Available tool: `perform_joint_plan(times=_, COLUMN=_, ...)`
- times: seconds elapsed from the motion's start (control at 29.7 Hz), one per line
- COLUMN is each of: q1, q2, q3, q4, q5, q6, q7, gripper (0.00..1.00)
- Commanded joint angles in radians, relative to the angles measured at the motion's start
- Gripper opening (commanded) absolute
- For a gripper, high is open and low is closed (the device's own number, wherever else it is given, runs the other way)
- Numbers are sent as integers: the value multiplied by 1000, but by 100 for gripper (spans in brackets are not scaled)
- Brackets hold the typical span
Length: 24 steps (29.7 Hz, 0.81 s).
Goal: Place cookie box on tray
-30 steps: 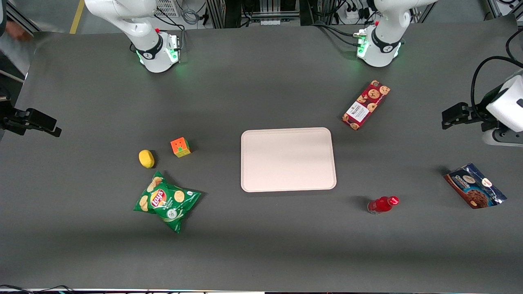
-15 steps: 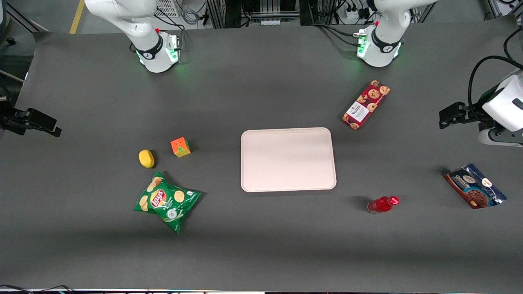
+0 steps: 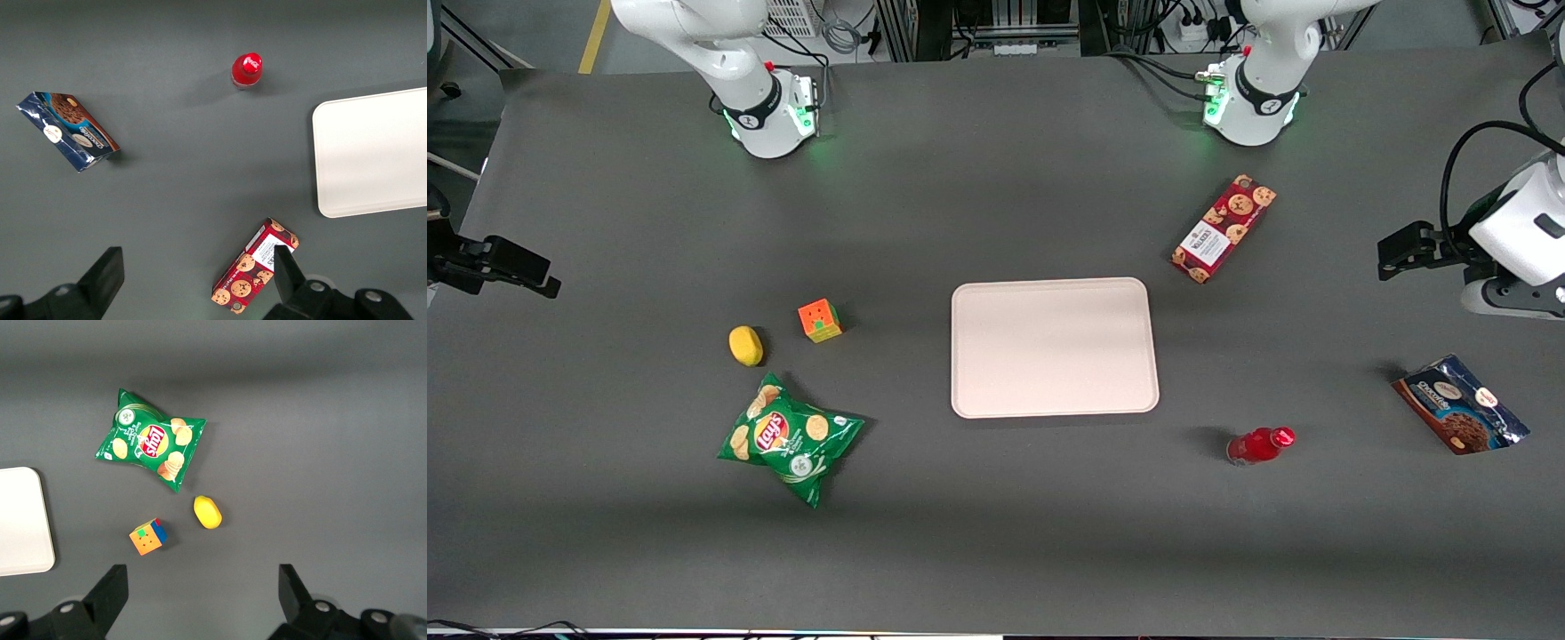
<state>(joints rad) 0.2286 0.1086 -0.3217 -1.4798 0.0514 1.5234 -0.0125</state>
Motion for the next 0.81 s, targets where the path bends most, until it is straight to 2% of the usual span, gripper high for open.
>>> perform_joint_plan(times=0.0, q1=5, q2=8, q3=10, q4=10, q5=10, q6=-9, q7=-95, gripper=100)
perform_joint_plan(times=0.34, q1=5, q2=23, q3=131, q4=10, q5=9, q6=-35, q7=-389, gripper=100)
perform_joint_plan(times=0.47, q1=5, q2=36, q3=193, q4=10, q5=-4, q6=-31, q7=-389, gripper=100)
perform_joint_plan(times=0.77, q1=38, q2=83, q3=217, q4=-17, q5=-5, q6=-3, q7=-351, gripper=100)
